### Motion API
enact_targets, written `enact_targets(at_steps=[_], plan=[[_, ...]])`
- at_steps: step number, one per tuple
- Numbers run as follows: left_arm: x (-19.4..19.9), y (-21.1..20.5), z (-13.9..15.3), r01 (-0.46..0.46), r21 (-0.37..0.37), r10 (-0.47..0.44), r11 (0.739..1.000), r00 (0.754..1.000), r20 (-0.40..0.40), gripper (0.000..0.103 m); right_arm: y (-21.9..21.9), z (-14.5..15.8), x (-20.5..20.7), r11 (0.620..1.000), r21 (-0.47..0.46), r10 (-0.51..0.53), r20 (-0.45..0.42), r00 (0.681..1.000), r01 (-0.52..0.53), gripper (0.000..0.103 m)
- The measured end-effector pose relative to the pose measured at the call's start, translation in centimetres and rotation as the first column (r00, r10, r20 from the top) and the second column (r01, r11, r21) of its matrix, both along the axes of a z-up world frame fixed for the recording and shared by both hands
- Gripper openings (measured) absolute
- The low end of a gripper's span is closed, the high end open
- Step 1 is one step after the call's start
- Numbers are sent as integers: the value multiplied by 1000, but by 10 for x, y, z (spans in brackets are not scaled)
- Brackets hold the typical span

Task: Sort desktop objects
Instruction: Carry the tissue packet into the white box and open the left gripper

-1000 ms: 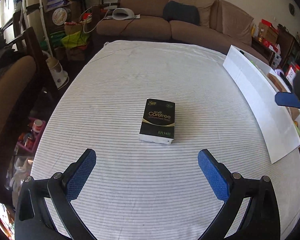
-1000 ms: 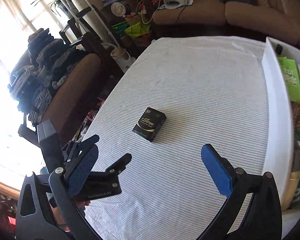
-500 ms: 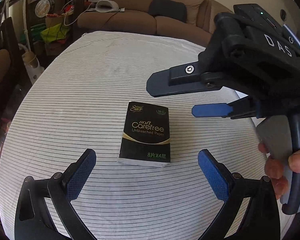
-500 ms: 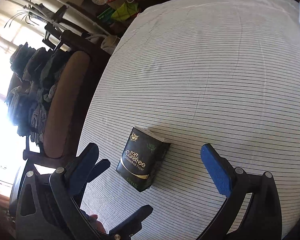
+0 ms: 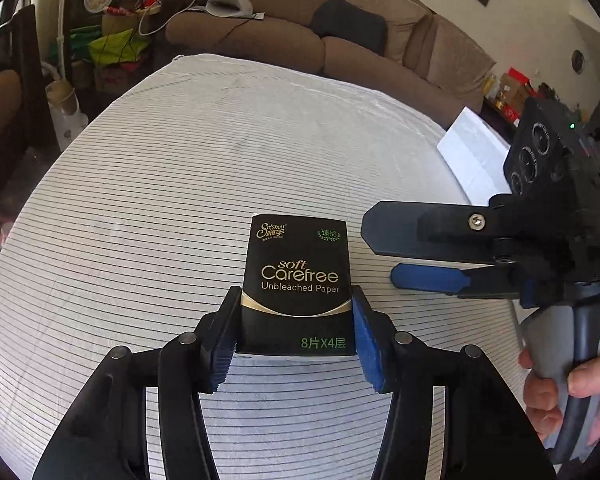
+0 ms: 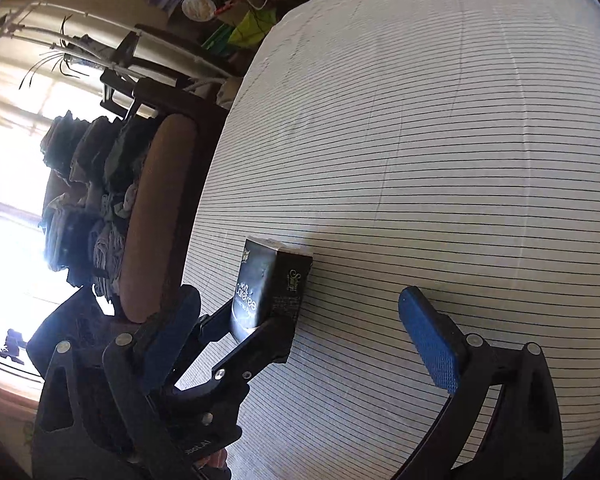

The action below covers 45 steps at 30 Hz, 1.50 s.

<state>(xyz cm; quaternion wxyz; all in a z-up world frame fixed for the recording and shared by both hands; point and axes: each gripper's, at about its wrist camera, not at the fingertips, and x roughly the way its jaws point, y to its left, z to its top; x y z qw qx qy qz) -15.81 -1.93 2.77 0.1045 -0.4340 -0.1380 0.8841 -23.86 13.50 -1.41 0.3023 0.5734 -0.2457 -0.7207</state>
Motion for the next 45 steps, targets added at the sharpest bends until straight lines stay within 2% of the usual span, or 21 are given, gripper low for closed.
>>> enact_targets(at_steps=[2, 4, 6, 8, 10, 12, 15, 19, 24, 29, 33, 38, 42, 45], plan=[[8, 2, 11, 28, 23, -27, 999, 999, -31, 53, 3, 2, 3, 999, -51, -7, 11, 1000, 7, 97], [17, 4, 23, 53, 48, -51, 997, 998, -48, 53, 4, 5, 7, 995, -99, -10, 19, 1000, 12, 87], [27, 10, 36, 63, 34, -60, 997, 996, -65, 53, 5, 13, 13, 993, -120, -7, 11, 1000, 9, 63], [36, 16, 47, 76, 23, -74, 997, 994, -78, 53, 6, 24, 20, 993, -122, 2, -1, 1000, -3, 54], [43, 25, 58, 96, 1, -96, 995, 991, -96, 53, 7, 36, 25, 991, -131, 19, 1, 1000, -19, 50], [49, 33, 68, 108, -12, -109, 994, 988, -110, 53, 11, 53, 33, 990, -138, 27, -21, 999, -30, 35], [56, 46, 88, 121, 21, -118, 992, 985, -130, 53, 28, 84, 48, 994, -107, 24, -67, 997, -31, 33], [59, 86, 117, 164, 19, -159, 986, 973, -169, 53, 72, 122, 61, 994, -111, -19, -114, 993, 6, 33], [50, 157, 141, 229, 47, -216, 972, 957, -191, 54, 152, 162, 71, 992, -97, -94, -163, 982, 79, 31], [43, 240, 148, 325, 65, -308, 944, 932, -190, 55, 244, 184, 88, 981, -86, -185, -194, 963, 171, 26], [44, 309, 142, 450, 22, -442, 893, 883, -157, 54, 319, 181, 110, 963, -89, -266, -184, 946, 253, 26], [48, 384, 121, 564, -33, -564, 825, 823, -64, 54, 400, 144, 137, 928, -122, -366, -108, 924, 353, 26], [55, 427, 99, 617, -53, -617, 786, 787, 18, 54, 436, 110, 146, 903, -127, -418, -43, 907, 410, 26], [49, 442, 88, 651, -87, -647, 754, 759, 70, 54, 449, 90, 151, 893, -125, -438, -25, 899, 432, 26]])
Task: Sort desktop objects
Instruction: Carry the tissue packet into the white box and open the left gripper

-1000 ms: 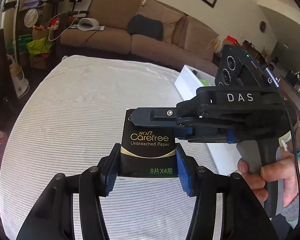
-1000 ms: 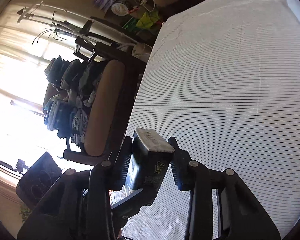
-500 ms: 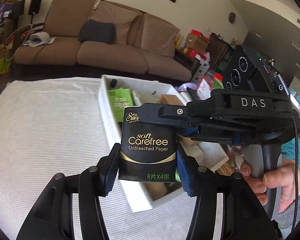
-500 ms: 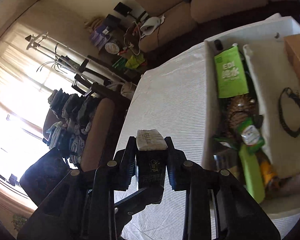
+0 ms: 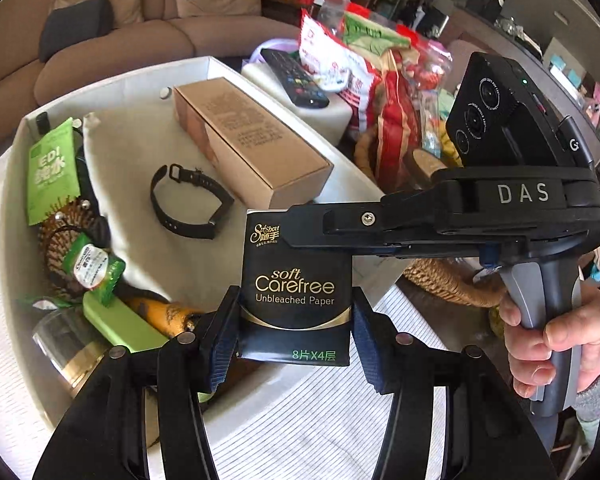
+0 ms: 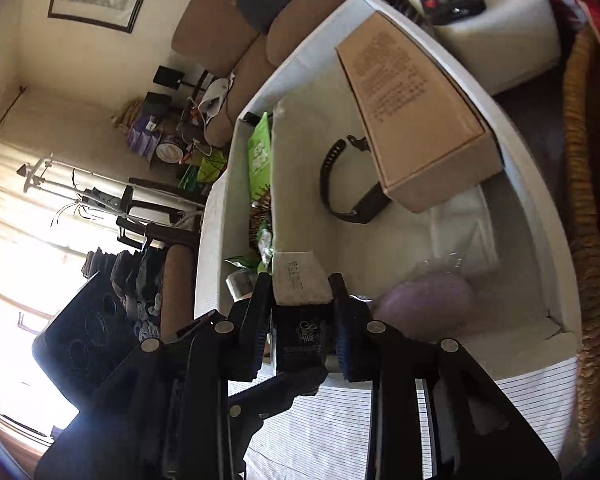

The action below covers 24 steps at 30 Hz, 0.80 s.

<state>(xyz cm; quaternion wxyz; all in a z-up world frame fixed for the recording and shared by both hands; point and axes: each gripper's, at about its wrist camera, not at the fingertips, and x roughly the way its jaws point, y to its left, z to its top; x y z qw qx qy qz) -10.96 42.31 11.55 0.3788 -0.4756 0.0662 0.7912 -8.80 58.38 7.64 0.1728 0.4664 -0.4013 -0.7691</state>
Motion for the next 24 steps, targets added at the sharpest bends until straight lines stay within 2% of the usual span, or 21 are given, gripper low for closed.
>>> enact_targets(at_steps=[3, 4, 6, 10, 12, 14, 16, 18, 24], plan=[[-9, 10, -1, 26, -58, -26, 998, 1000, 1, 59, 15, -13, 3, 999, -42, -20, -13, 1000, 20, 24], [-10, 14, -1, 29, -86, -30, 996, 999, -16, 67, 16, -13, 3, 999, -35, -24, -20, 1000, 23, 25], [-13, 20, -2, 37, -136, -42, 990, 998, -36, 77, 15, -10, 1, 1000, 14, -16, -18, 1000, 16, 27], [-17, 26, -3, 64, -197, -76, 978, 996, -55, 82, 15, -6, 1, 999, 53, -11, -13, 1000, 12, 27], [-17, 30, -7, 66, -280, -96, 958, 991, -93, 81, 9, -1, 3, 988, 154, 12, 19, 1000, -15, 26], [-17, 26, -12, 78, -319, -112, 944, 990, -90, 81, 4, 3, 5, 962, 268, 46, 55, 997, -59, 27], [-17, 18, -10, 68, -305, -98, 950, 991, -85, 81, 3, 6, 8, 950, 300, 64, 78, 995, -85, 29], [-19, 8, -7, 48, -258, -67, 965, 996, -65, 81, 6, 8, 11, 941, 326, 65, 94, 993, -92, 29], [-20, -22, 4, -19, -113, 18, 993, 1000, -4, 83, 0, 27, 13, 897, 434, 75, 42, 996, -86, 30]])
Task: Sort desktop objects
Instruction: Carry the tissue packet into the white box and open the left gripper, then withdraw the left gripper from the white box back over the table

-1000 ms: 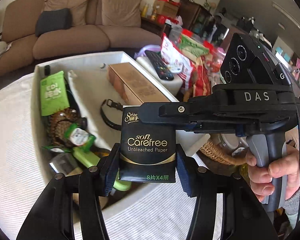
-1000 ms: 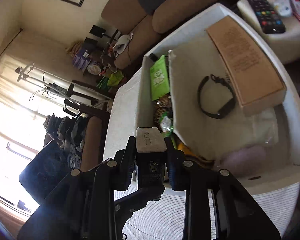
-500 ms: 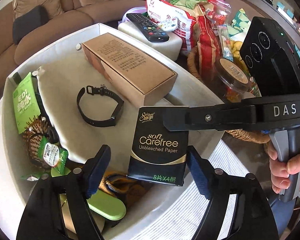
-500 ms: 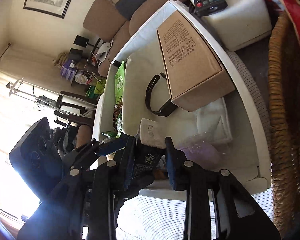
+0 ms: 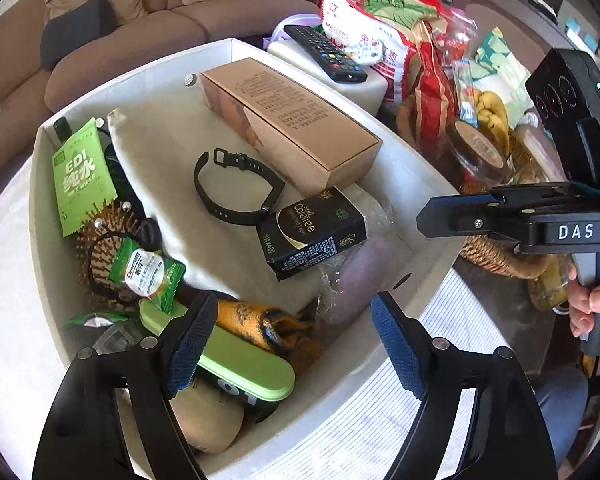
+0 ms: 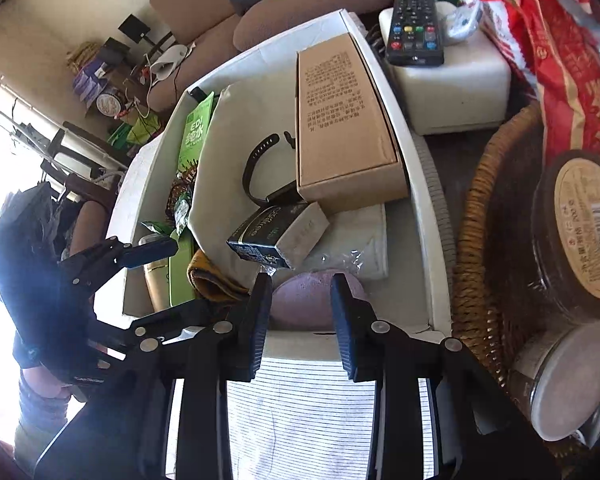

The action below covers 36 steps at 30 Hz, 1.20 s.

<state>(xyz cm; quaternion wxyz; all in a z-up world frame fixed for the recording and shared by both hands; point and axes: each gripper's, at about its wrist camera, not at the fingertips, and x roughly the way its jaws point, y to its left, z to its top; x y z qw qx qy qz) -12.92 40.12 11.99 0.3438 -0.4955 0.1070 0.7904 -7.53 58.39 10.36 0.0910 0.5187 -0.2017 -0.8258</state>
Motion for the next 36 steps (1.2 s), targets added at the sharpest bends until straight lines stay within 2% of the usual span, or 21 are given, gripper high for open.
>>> enact_targets(at_steps=[3, 6, 9, 12, 17, 25, 27, 30, 31, 33, 36], plan=[[7, -12, 4, -51, 26, 52, 998, 999, -13, 87, -13, 8, 1, 995, 98, 24, -10, 1000, -23, 32], [18, -25, 7, -94, 55, 95, 994, 995, -16, 90, -24, 9, 6, 987, 154, 43, -19, 999, -40, 33], [30, -37, 9, -125, 91, 126, 988, 992, -11, 91, -36, 6, 8, 982, 183, 60, -32, 998, -53, 33], [39, -48, 10, -143, 106, 143, 984, 990, 5, 92, -48, -1, 1, 984, 160, 84, -39, 996, -76, 33], [40, -57, 8, -168, 80, 168, 983, 986, 5, 92, -62, -27, -29, 959, 271, 62, 60, 996, -76, 33], [32, -54, -3, -165, 83, 163, 983, 986, 27, 92, -69, -45, -60, 940, 327, 62, 102, 993, -93, 33], [32, -53, -6, -163, 84, 161, 983, 986, 33, 92, -66, -47, -58, 943, 318, 61, 108, 992, -93, 35], [33, -54, -9, -172, 83, 169, 982, 985, 37, 92, -55, -37, -44, 961, 270, 47, 72, 996, -65, 36], [34, -55, -10, -179, 87, 176, 980, 984, 38, 92, -52, -32, -38, 965, 258, 41, 57, 998, -55, 38], [38, -56, -9, -191, 97, 187, 977, 981, 40, 92, -44, -20, -23, 966, 256, 25, 24, 999, -30, 58], [47, -56, -6, -204, 101, 203, 974, 979, 26, 93, -39, -5, 0, 963, 269, 18, -21, 1000, -12, 62]])
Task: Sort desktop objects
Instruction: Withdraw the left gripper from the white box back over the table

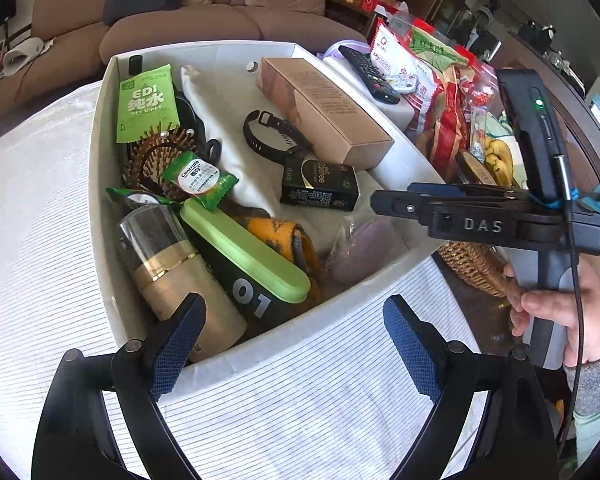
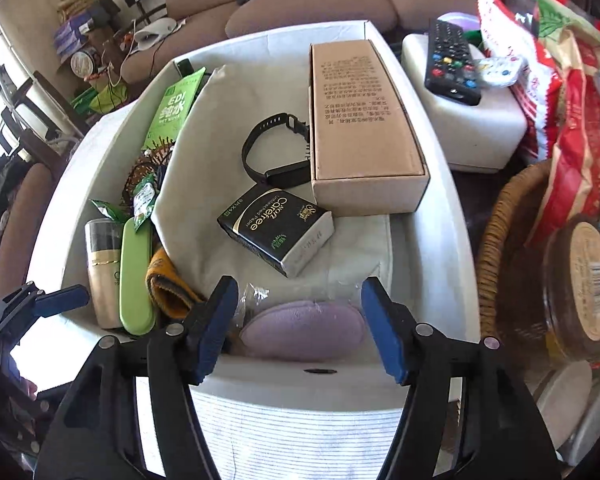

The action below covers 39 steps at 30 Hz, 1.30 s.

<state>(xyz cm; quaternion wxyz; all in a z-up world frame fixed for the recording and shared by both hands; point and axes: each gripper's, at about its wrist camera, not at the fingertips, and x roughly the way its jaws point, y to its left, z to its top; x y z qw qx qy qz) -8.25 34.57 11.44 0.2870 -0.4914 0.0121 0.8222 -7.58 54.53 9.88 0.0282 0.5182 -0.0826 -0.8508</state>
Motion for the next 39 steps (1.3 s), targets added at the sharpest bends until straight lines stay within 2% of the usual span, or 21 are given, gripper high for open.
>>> enact_targets(at_steps=[2, 4, 6, 8, 13, 20, 26, 30, 39], plan=[[7, -1, 3, -23, 1, 23, 1000, 1000, -11, 93, 0, 10, 14, 1000, 26, 3, -34, 999, -2, 62], [14, -4, 6, -45, 8, 45, 999, 999, -15, 103, -4, 16, 26, 998, 58, 9, -55, 998, -5, 66], [21, -7, 8, -59, 16, 60, 998, 998, -24, 103, -10, 17, 35, 997, 77, 23, -58, 998, -18, 83], [28, -9, 10, -70, 15, 70, 997, 997, -21, 103, -15, 22, 47, 994, 102, 38, -63, 997, -32, 91], [47, -12, 16, -110, -25, 109, 994, 993, -53, 103, -27, 32, 69, 991, 124, 54, -90, 994, -43, 103], [76, -20, 25, -158, -22, 156, 987, 985, -70, 103, -40, 47, 99, 990, 134, 61, -124, 990, -44, 103], [103, -34, 28, -206, -31, 201, 978, 973, -115, 103, -52, 52, 126, 988, 145, 64, -144, 988, -43, 103], [118, -50, 17, -238, -29, 233, 971, 965, -117, 103, -63, 46, 142, 993, 113, 53, -150, 987, -36, 103], [138, -101, -8, -314, -81, 298, 946, 941, -160, 103, -113, 20, 157, 991, 128, 64, -167, 984, -43, 103]])
